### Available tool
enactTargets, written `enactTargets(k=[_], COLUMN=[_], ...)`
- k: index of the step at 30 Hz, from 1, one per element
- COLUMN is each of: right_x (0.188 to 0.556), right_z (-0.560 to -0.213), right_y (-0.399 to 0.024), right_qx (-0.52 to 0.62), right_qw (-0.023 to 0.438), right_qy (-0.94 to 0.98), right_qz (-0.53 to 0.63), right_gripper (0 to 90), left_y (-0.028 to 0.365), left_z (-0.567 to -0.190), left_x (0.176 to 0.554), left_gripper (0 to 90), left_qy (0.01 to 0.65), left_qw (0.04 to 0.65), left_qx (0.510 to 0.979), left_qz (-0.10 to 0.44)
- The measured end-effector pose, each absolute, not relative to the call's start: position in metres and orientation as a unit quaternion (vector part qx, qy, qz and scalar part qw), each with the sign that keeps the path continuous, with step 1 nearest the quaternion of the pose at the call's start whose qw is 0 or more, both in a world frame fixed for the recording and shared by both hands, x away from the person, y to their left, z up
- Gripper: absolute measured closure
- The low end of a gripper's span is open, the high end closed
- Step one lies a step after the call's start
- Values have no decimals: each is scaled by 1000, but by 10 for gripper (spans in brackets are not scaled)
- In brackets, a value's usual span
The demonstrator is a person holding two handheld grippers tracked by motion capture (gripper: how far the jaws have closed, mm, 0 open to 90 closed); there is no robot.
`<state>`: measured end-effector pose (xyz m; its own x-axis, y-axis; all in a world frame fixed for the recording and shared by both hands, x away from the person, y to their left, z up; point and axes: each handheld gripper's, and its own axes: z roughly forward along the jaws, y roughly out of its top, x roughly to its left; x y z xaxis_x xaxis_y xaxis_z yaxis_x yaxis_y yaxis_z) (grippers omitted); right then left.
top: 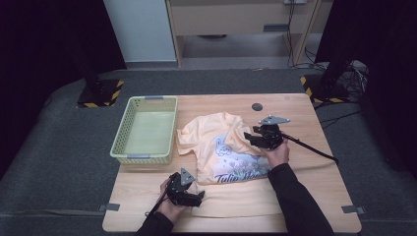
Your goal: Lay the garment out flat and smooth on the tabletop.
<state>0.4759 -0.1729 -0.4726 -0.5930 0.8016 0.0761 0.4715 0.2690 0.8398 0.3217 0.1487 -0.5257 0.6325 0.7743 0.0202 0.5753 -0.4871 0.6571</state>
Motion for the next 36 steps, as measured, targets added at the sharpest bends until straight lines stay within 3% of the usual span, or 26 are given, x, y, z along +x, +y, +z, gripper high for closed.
enactTargets(k=[7, 13, 18, 19, 20, 21, 23, 36], right_x=[484, 490, 491, 489, 489, 487, 485, 481], right_z=[-486, -501, -508, -514, -514, -512, -507, -453], right_y=[-177, -169, -166, -166, -166, -168, -170, -229], right_qx=[417, 417, 408, 404, 404, 404, 404, 470], right_qw=[168, 166, 162, 162, 162, 164, 168, 276], right_qy=[785, 803, 820, 833, 833, 831, 827, 737], right_qz=[426, 392, 366, 342, 342, 347, 354, 400], right_gripper=[373, 395, 455, 635, 635, 761, 826, 840], left_y=[149, 149, 149, 149, 149, 149, 149, 150], left_z=[-526, -526, -526, -526, -526, -526, -526, -526], left_x=[322, 322, 322, 322, 322, 322, 322, 323], left_gripper=[118, 119, 118, 118, 117, 117, 116, 116], left_qy=[398, 398, 398, 399, 399, 399, 399, 404], left_qw=[312, 313, 313, 313, 313, 312, 312, 313], left_qx=[848, 847, 848, 848, 848, 848, 848, 846], left_qz=[158, 158, 158, 157, 157, 157, 156, 151])
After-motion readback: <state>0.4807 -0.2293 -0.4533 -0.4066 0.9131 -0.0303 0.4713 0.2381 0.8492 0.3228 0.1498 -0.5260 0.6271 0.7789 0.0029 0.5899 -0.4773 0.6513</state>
